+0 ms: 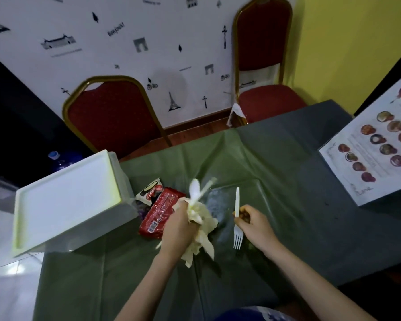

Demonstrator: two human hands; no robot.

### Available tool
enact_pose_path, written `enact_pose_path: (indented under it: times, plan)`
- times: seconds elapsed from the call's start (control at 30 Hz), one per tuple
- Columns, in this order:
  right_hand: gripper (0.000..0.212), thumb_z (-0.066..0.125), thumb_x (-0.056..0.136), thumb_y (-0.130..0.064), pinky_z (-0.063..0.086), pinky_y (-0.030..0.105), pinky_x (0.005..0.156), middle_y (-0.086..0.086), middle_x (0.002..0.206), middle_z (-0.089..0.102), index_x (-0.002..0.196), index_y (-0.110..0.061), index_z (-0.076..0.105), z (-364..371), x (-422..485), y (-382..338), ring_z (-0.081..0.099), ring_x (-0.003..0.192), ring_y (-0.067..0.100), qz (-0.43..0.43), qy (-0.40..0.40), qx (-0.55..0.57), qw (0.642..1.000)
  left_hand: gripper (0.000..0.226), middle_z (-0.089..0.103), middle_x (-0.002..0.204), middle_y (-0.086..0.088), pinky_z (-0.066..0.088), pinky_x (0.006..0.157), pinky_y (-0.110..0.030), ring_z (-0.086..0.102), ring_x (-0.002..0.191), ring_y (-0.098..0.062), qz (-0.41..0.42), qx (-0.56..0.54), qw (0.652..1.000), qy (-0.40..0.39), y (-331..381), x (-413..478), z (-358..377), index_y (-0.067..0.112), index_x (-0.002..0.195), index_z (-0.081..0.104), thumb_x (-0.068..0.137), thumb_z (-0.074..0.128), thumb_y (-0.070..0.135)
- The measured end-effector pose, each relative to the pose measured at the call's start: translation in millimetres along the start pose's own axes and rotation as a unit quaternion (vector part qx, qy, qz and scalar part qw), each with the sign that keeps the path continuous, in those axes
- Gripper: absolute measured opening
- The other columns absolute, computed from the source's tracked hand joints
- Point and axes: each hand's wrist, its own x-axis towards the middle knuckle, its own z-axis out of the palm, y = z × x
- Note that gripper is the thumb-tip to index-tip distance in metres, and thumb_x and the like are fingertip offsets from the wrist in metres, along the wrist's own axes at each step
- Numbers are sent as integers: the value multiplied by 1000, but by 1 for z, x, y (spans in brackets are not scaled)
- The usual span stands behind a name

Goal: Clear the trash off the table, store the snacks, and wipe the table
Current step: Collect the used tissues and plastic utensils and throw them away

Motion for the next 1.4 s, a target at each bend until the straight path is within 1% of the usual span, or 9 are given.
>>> enact_pose_path:
  times: [0.1, 0.23, 0.33, 0.47, 0.67, 0.83, 1.0, 1.23, 1.4]
  plan:
    - [7, 59, 86, -12, 46, 41, 68, 14, 80, 60, 85, -5, 59, 2, -1, 6, 58, 75, 28, 7, 0, -14, 1000, 29, 60, 99, -1, 49, 76, -35, 53, 92, -20, 44, 154, 984, -81, -1, -11, 27, 14, 103, 49, 82, 61, 30]
    - [5, 61, 86, -11, 40, 27, 62, 4, 75, 57, 82, -9, 58, 3, -4, 11, 53, 70, 17, 13, -5, -22, 1000, 28, 57, 111, -4, 40, 84, -39, 50, 104, -28, 53, 268, 957, -96, -17, -20, 48, 15, 110, 45, 82, 50, 9]
    - [3, 63, 86, -12, 43, 25, 64, 5, 79, 62, 86, -10, 61, 0, -6, 17, 58, 74, 18, 24, -3, -18, 1000, 24, 57, 98, -1, 47, 72, -34, 55, 89, -21, 7, 93, 995, -23, -25, -19, 43, 17, 101, 50, 79, 59, 15]
    - [4, 63, 86, -12, 44, 22, 66, 0, 78, 61, 90, -10, 63, 0, -6, 21, 58, 73, 13, 30, 1, -6, 1000, 21, 63, 87, 6, 54, 63, -27, 63, 76, -10, -36, -90, 995, -12, -20, -15, 25, 17, 99, 53, 82, 65, 15]
    - [5, 61, 87, -10, 46, 21, 66, 4, 82, 63, 92, -9, 61, 8, -6, 15, 59, 75, 14, 24, -24, 4, 999, 19, 66, 88, 3, 47, 64, -21, 63, 78, -14, -55, -69, 996, -29, -26, -25, 19, 11, 105, 58, 88, 52, 6]
    - [6, 61, 88, -11, 46, 19, 64, 4, 83, 63, 93, -8, 61, 13, -5, 13, 58, 73, 11, 22, -37, -6, 999, 34, 55, 91, 11, 40, 63, -17, 54, 81, -5, -82, -86, 993, -28, -18, -23, 12, 21, 110, 51, 81, 67, 19]
    - [6, 61, 88, -12, 44, 17, 62, 2, 82, 63, 94, -9, 61, 12, -6, 12, 59, 74, 10, 14, -36, -14, 999, 20, 57, 85, 10, 37, 60, -6, 48, 71, 2, 14, 0, 999, -34, -18, -19, 6, 12, 100, 60, 83, 56, 3]
    - [6, 61, 88, -11, 51, 27, 72, 8, 85, 66, 94, -10, 62, 10, -6, 9, 63, 80, 17, 12, -37, -5, 999, 18, 66, 71, -1, 53, 64, -32, 61, 64, -12, 4, 19, 999, -39, -14, -12, 3, 13, 76, 61, 86, 52, 1]
    - [4, 61, 88, -11, 53, 32, 75, 11, 85, 66, 92, -10, 61, 14, -6, 6, 64, 80, 19, 15, -42, 0, 999, 20, 60, 74, 9, 45, 61, -12, 57, 67, 1, 15, -22, 998, -55, -11, -15, -2, 12, 94, 59, 85, 50, -4]
